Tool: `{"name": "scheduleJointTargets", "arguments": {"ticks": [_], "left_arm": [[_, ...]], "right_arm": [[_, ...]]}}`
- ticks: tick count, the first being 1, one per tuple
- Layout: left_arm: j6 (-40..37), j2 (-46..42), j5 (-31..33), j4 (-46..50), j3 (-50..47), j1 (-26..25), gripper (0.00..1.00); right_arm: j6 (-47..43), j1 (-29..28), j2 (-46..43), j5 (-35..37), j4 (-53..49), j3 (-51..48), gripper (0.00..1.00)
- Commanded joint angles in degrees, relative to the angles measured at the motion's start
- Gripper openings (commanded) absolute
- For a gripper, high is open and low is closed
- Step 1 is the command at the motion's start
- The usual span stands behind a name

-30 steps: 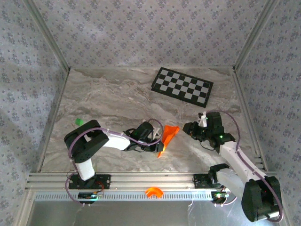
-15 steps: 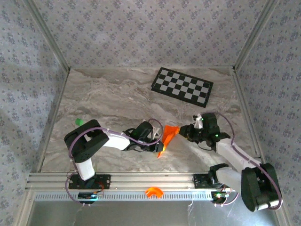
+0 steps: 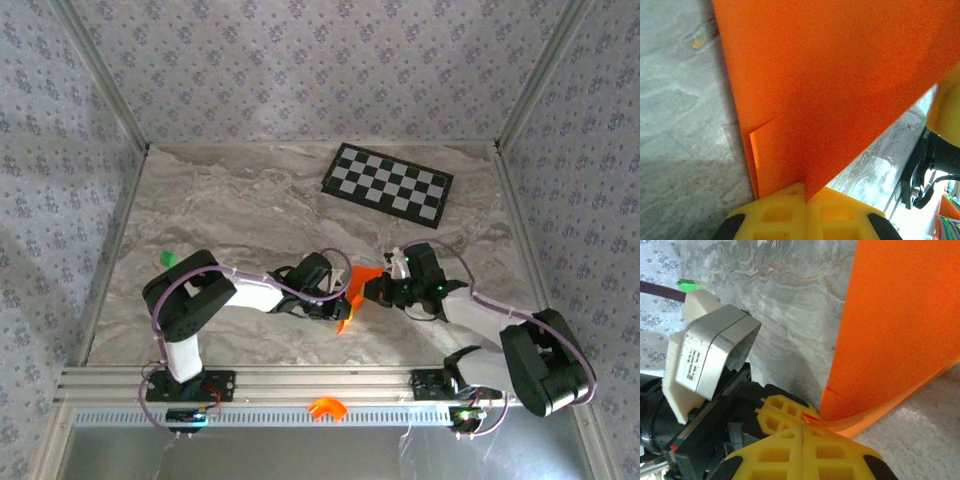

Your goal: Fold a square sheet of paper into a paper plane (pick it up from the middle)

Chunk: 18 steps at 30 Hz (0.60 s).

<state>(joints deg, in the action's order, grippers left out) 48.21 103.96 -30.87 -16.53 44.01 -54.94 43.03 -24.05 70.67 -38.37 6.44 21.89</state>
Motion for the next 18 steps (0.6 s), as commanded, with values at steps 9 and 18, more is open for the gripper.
{"name": "scheduleJointTargets", "arguments": {"ticks": [9, 18], "left_arm": [[1.72, 3.09, -0.76, -0.95, 0.55, 0.53, 0.0], [4.0, 3.22, -0.51, -4.22, -0.64, 0.71, 0.0]], "right_arm": [[0.94, 2.24, 8.04, -2.52, 7.03, 2.1, 0.04], [1.64, 3.35, 12.76, -3.64, 11.39, 2.72, 0.05]]}}
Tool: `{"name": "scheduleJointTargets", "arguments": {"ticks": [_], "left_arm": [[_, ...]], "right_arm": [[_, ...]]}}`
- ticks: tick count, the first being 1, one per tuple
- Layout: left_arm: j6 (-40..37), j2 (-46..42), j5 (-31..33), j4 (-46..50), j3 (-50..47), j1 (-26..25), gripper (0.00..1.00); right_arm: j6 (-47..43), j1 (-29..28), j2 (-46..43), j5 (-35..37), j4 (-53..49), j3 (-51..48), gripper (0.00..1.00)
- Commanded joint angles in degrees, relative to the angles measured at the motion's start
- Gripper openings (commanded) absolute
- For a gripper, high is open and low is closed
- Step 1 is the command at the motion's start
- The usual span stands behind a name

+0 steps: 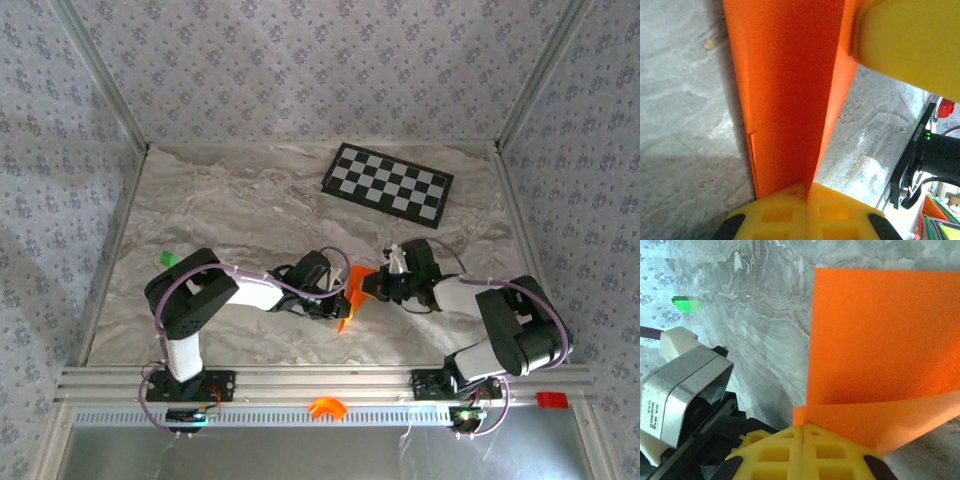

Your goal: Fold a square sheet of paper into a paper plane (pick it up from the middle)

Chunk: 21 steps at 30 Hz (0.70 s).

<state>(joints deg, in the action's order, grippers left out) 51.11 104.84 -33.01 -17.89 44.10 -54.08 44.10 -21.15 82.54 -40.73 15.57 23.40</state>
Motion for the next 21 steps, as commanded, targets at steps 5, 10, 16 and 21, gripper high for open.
{"name": "scheduleJointTargets", "arguments": {"ticks": [5, 10, 16, 21], "left_arm": [[3.06, 2.26, 1.93, -6.37, -2.88, 0.02, 0.0], [3.65, 1.71, 1.98, -8.02, -3.76, 0.08, 0.0], [2.91, -0.23, 2.25, -7.72, -3.18, 0.11, 0.0], [3.34, -0.22, 2.58, -7.89, -3.42, 0.03, 0.0]], "right_arm": [[-0.13, 0.84, 1.06, -1.68, 2.09, 1.08, 0.07], [-0.59, 2.06, 0.81, -2.79, 1.3, 0.05, 0.08], [-2.54, 2.82, -1.08, -5.06, -0.45, -0.62, 0.08], [-2.92, 2.04, -0.25, -5.99, 0.07, 0.23, 0.07]]}}
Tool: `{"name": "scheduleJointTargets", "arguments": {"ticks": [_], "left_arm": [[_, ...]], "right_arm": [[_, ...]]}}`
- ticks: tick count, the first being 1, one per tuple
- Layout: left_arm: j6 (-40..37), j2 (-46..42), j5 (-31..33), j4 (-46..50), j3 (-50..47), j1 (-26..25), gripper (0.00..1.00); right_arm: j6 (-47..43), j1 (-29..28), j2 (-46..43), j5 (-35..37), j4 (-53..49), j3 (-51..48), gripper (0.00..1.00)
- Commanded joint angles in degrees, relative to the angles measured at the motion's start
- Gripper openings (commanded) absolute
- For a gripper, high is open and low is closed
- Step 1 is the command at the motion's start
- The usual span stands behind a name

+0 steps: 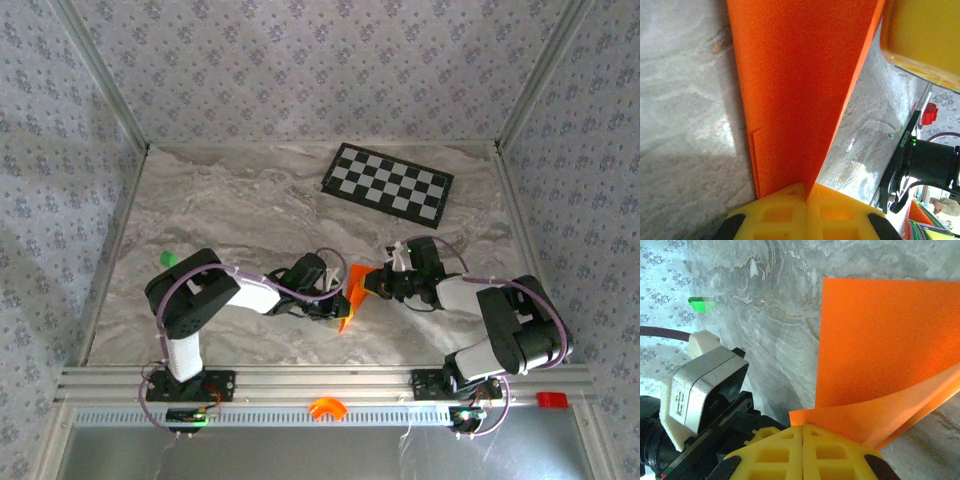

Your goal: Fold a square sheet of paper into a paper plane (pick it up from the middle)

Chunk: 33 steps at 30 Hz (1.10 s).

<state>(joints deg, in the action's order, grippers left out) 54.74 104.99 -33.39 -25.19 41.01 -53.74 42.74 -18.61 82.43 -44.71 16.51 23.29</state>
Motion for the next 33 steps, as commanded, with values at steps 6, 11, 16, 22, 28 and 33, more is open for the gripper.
{"name": "scheduleJointTargets", "arguments": {"ticks": [6, 11, 16, 22, 28, 33], "left_arm": [[1.67, -0.22, 3.56, -3.3, -2.34, -0.36, 0.0], [2.42, -0.24, 4.04, -2.79, -2.78, -0.32, 0.0], [3.18, 0.38, 4.32, -2.45, -2.87, -0.32, 0.0], [4.22, 1.38, 4.2, -3.46, -3.13, -0.29, 0.0], [4.32, 1.18, 4.56, -3.22, -3.44, -0.25, 0.0], [4.39, 1.38, 4.66, -3.02, -3.74, -0.3, 0.0]], "right_arm": [[-1.88, -2.37, 3.59, -2.58, 0.76, 1.29, 0.07], [-1.17, -2.4, 4.75, -2.14, 2.76, 1.09, 0.06], [-1.72, -1.62, 3.38, -1.89, 1.88, -0.12, 0.06], [-3.17, -1.5, 4.38, -2.56, 1.09, 0.12, 0.05], [-2.68, -1.72, 6.97, -2.52, 2.95, 1.48, 0.05], [-2.32, -2.04, 7.85, -1.84, 3.75, 2.15, 0.05]]}}
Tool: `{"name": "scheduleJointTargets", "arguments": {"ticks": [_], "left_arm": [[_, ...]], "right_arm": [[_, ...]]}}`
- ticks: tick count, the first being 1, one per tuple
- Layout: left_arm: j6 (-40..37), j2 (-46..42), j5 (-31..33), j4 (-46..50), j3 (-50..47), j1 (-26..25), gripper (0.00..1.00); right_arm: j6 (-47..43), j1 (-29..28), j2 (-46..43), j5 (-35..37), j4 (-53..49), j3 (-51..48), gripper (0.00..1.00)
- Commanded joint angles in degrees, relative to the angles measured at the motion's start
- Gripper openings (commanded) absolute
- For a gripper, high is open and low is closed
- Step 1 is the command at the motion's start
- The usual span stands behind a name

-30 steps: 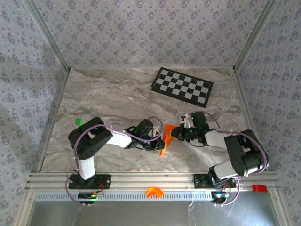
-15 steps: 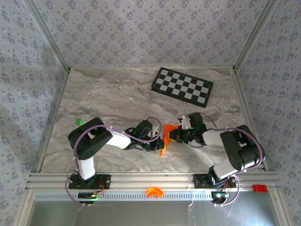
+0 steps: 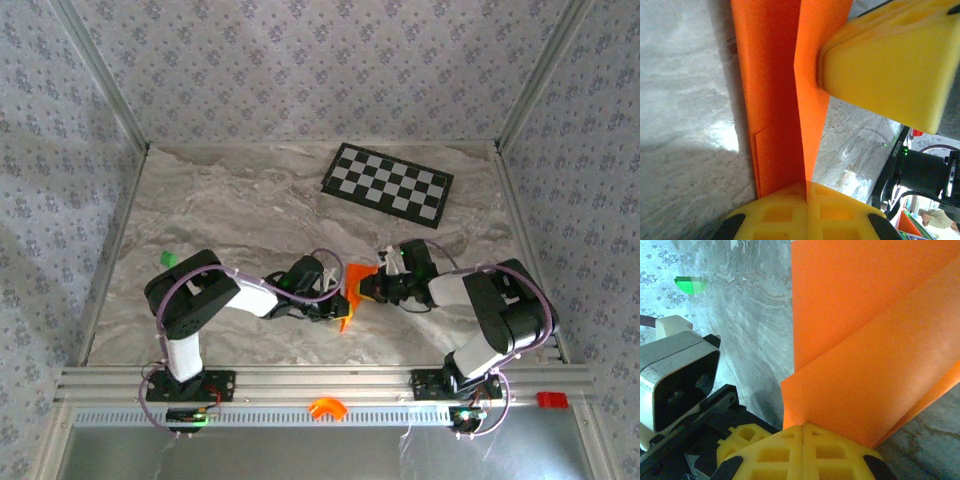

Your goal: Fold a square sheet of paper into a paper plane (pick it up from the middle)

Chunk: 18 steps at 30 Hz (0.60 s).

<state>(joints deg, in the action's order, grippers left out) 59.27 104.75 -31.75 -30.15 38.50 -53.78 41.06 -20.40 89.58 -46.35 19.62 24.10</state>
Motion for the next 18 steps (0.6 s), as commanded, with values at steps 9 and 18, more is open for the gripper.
{"name": "scheduleJointTargets", "arguments": {"ticks": [9, 18], "left_arm": [[0.04, 1.25, 3.66, 1.81, -2.33, -0.26, 0.0], [-1.87, -0.17, 3.36, 4.07, -1.38, -0.36, 0.03]], "right_arm": [[-0.66, -1.42, 2.98, 2.06, 0.34, 2.18, 0.07], [-4.58, -4.81, 3.58, 14.18, -12.99, 4.74, 0.06]]}}
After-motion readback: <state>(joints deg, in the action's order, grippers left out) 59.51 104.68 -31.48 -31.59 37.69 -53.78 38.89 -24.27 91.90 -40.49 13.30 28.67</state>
